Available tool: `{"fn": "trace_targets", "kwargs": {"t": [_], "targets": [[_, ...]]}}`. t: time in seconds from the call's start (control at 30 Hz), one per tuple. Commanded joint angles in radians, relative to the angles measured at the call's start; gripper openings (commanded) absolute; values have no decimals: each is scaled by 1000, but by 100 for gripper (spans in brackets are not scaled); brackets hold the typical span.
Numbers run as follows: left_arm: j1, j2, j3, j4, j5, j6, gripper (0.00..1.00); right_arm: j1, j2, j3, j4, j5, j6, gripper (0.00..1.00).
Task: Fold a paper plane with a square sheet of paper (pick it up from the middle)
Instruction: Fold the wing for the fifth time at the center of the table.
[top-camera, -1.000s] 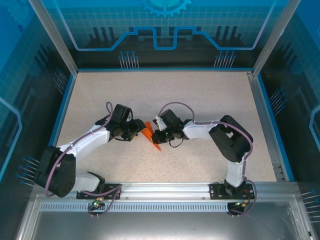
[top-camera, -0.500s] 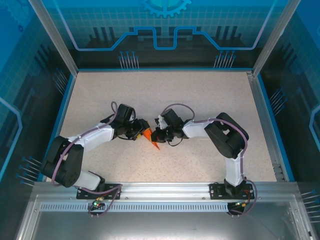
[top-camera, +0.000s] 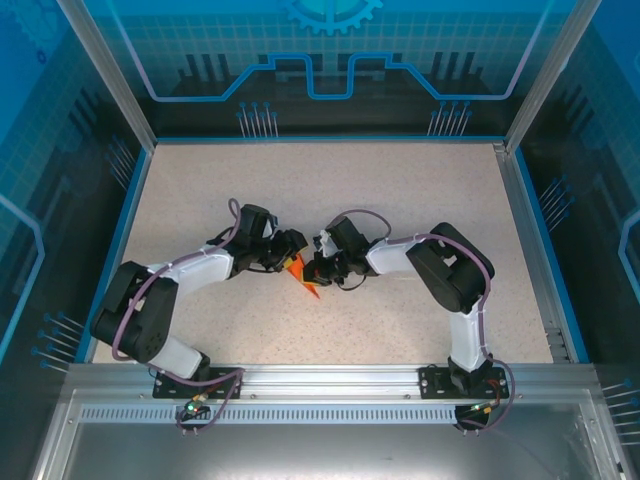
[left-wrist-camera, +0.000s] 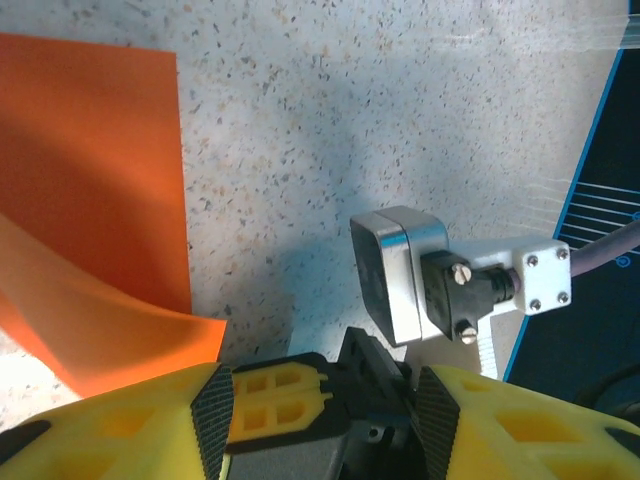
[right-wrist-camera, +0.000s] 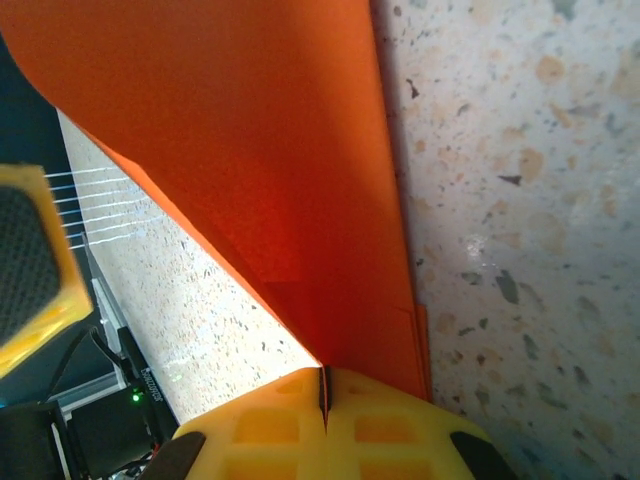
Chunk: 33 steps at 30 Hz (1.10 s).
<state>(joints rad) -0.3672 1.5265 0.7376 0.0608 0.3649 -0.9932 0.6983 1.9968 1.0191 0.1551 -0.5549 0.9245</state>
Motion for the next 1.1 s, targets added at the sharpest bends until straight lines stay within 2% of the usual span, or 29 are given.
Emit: {"fn": "trace_targets", "kwargs": {"t": [0.0,0.17,0.33,0.53,1.07], "targets": [[9,33,-37,83,19,-15,55,-20,19,12,-16,-25,21,0],[10,45,-76,155,7,-15,55,-26,18,21,-33,-49,32,0],[10,52,-87,149,-41,3,56,-25,10,32,-54,-53,37,0],[10,61,-106,254,-28,-25,58,-19,23,42,-67,-58,48,0],[10,82,-177,370,-86,-33,60,-13,57,95,-146,-76,47,0]]}}
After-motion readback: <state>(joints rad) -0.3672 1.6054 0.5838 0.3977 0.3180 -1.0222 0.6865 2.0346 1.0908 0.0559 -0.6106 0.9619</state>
